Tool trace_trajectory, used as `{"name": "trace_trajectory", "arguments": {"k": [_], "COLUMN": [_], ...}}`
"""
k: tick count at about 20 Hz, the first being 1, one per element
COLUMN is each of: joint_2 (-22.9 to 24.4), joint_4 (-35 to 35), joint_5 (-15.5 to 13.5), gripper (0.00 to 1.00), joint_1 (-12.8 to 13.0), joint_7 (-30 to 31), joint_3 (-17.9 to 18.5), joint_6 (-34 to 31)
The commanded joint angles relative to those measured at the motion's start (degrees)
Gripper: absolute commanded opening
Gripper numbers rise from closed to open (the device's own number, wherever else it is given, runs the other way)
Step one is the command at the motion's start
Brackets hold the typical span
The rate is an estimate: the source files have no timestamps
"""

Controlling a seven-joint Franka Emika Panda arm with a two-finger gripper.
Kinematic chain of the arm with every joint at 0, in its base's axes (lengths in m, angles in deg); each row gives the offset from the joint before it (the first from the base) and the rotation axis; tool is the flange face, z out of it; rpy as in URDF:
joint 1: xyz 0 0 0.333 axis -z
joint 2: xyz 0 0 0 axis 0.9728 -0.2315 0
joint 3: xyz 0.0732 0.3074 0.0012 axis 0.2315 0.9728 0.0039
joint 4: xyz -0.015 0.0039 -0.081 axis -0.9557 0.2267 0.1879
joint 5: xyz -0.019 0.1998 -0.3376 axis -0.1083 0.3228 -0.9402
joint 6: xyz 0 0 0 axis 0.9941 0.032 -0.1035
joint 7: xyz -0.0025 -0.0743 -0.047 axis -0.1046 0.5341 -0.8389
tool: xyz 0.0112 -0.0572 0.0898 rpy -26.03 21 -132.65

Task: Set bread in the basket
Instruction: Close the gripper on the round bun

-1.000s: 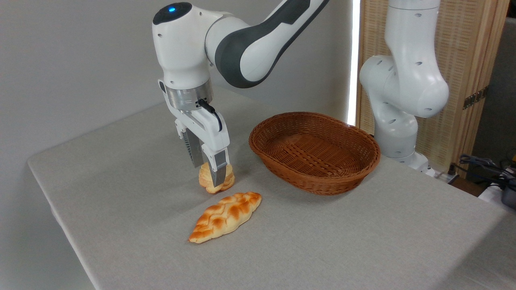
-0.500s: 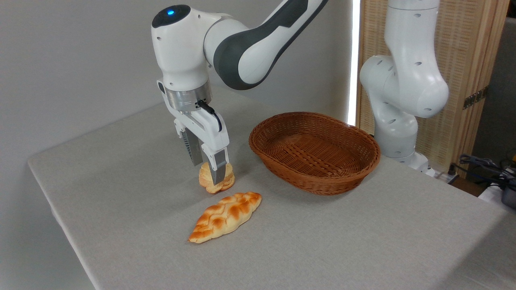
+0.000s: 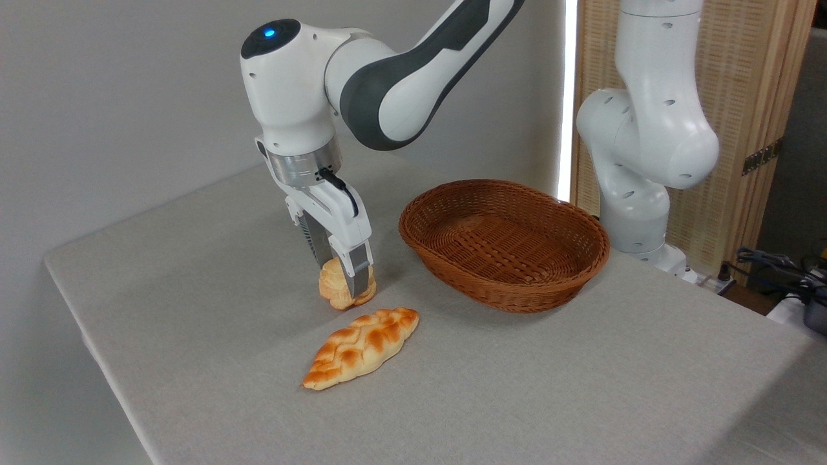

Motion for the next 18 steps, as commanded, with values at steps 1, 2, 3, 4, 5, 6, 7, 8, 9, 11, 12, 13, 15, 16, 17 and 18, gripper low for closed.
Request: {"name": "trace_trajectory", "arguments": {"k": [1, 2, 3, 4, 5, 6, 7, 8, 9, 11, 12, 13, 15, 16, 17, 18], "joint_2": [-0.3, -0.3, -0.3, -0.2, -0.2, -0.2, -0.2, -0.2, -0.2, -0.2, -0.2, -0.2, -0.2, -0.2, -0.2, -0.2], "joint_4": [-0.5, -0.5, -0.5, -0.5, -0.5, -0.5, -0.5, -0.5, -0.5, -0.5, -0.5, -0.5, -0.6, -0.6, -0.5, -0.6], "joint_5": [-0.4, -0.4, -0.4, -0.4, -0.4, -0.4, -0.4, -0.4, -0.4, -0.4, -0.4, -0.4, -0.4, -0.4, -0.4, -0.4], "gripper": [0.98, 0.88, 0.77, 0.67, 0.61, 0.59, 0.59, 0.59, 0.6, 0.6, 0.6, 0.6, 0.6, 0.6, 0.6, 0.6], "joint_1": [0.3, 0.3, 0.3, 0.3, 0.3, 0.3, 0.3, 0.3, 0.3, 0.3, 0.3, 0.3, 0.3, 0.3, 0.3, 0.3], "joint_7": [-0.2, -0.3, -0.3, -0.3, -0.3, -0.3, -0.3, -0.3, -0.3, -0.3, -0.3, -0.3, -0.3, -0.3, -0.3, -0.3], "joint_3": [-0.1, -0.1, -0.1, -0.1, -0.1, -0.1, 0.0, -0.1, -0.1, 0.0, 0.0, 0.0, 0.0, 0.0, 0.0, 0.0], "joint_6": [-1.0, -1.1, -1.1, -1.1, -1.1, -1.4, -1.4, -1.5, -1.5, -1.5, -1.5, -1.5, -1.5, -1.5, -1.5, -1.5]}}
